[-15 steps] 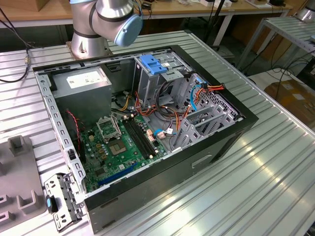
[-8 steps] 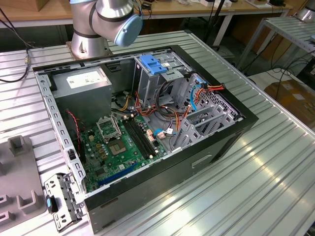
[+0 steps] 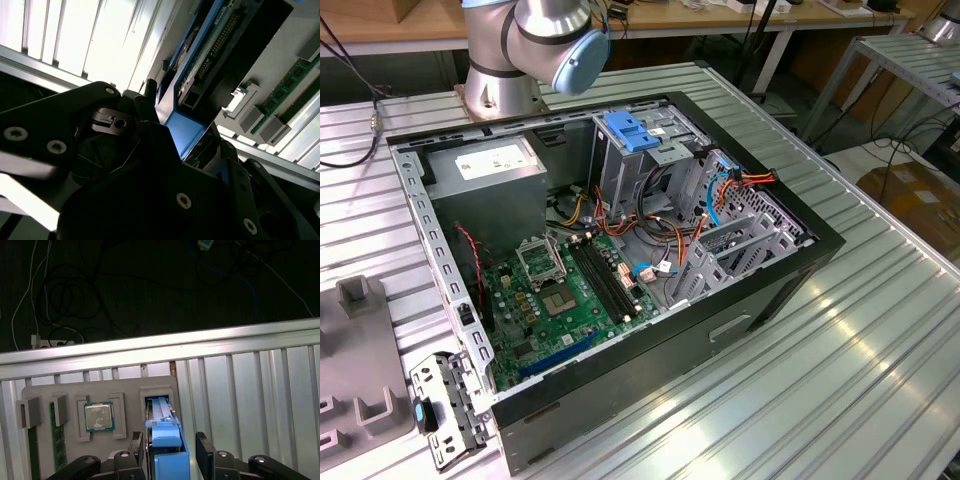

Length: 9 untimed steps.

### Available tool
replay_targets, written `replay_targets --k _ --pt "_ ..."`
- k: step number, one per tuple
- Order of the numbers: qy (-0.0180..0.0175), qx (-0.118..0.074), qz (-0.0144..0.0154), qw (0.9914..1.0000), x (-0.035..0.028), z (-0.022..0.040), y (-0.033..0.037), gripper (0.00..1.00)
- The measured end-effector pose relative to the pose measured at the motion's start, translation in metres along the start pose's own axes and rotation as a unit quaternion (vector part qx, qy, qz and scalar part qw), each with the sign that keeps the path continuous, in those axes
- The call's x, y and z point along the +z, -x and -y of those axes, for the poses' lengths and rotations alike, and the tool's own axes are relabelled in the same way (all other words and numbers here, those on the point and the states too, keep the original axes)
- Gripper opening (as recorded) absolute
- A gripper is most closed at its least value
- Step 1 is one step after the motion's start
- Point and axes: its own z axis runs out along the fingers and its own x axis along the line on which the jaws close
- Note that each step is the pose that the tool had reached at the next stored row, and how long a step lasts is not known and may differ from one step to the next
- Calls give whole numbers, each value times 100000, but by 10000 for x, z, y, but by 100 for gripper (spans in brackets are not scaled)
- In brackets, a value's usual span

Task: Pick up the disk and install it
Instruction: 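Pick up the disk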

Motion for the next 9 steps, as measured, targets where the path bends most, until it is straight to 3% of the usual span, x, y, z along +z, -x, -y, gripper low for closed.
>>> replay_targets --k 5,6,9 --pt "-4 -6 0 100000 0 0 0 53" --pt "-2 -7 1 100000 0 0 0 46" --pt "-3 -13 3 100000 0 0 0 39"
